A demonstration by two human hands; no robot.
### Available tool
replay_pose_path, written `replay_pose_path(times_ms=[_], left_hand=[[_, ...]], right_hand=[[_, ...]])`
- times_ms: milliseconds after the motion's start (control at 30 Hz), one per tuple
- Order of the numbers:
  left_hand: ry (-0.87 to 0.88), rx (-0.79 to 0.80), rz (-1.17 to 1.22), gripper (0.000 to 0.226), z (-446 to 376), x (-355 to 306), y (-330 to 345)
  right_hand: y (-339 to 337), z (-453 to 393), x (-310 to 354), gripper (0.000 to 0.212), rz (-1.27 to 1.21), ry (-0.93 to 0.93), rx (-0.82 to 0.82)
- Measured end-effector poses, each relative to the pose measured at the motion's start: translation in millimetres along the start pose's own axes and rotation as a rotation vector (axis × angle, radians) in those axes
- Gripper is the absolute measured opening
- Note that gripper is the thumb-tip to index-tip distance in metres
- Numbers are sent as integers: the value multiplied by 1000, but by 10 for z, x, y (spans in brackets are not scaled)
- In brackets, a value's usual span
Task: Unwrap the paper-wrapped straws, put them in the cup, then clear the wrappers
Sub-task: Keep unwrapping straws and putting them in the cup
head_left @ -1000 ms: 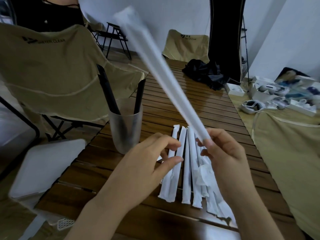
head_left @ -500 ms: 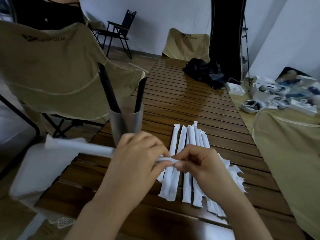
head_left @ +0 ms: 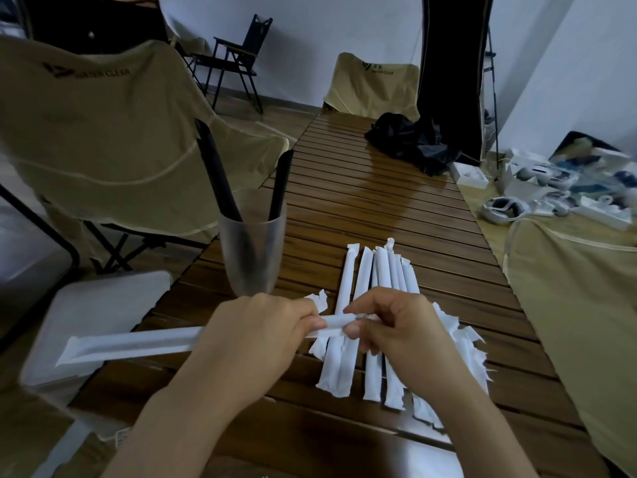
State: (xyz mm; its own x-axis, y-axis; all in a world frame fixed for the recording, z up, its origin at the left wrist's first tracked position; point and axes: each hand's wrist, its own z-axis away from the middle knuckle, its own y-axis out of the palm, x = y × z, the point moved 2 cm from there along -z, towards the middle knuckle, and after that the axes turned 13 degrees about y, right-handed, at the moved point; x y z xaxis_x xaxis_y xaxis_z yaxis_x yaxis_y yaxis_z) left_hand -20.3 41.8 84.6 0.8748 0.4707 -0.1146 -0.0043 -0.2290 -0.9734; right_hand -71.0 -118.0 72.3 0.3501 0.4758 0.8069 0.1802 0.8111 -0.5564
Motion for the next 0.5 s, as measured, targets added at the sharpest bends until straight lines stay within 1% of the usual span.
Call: replay_pose_path(times_ms=[67,133,167,200,267,300,367,433,500], left_hand=[[4,51,1,35,-34,-35,-47],[128,-12,-68,31,-101,-49,-74],[147,-30,-114,38,-120,-56,-103],[121,2,-112,45,-108,-38,-79],[-29,163,-8,39,-61,-17,2],[-57,187,14,36,-21,5,43],[-75,133,29,34,25,63,92],[-102,39,97,33,24,83,57],[-98,26,130,33,33,92,56]], right_hand=[[7,7,17,20,-16,-2,7],[21,16,25,25,-10,-9,25],[30,19,24,28,-7,-24,31],[36,22,25,30,-6,-50,31],[37,29,25,35,-15,-98,22],[36,34,26,37,-32,-115,23],[30,46,37,40,-82,-136,21],[44,52,54,40,-129,-128,-21],[89,56,74,38,-231,-52,-79]])
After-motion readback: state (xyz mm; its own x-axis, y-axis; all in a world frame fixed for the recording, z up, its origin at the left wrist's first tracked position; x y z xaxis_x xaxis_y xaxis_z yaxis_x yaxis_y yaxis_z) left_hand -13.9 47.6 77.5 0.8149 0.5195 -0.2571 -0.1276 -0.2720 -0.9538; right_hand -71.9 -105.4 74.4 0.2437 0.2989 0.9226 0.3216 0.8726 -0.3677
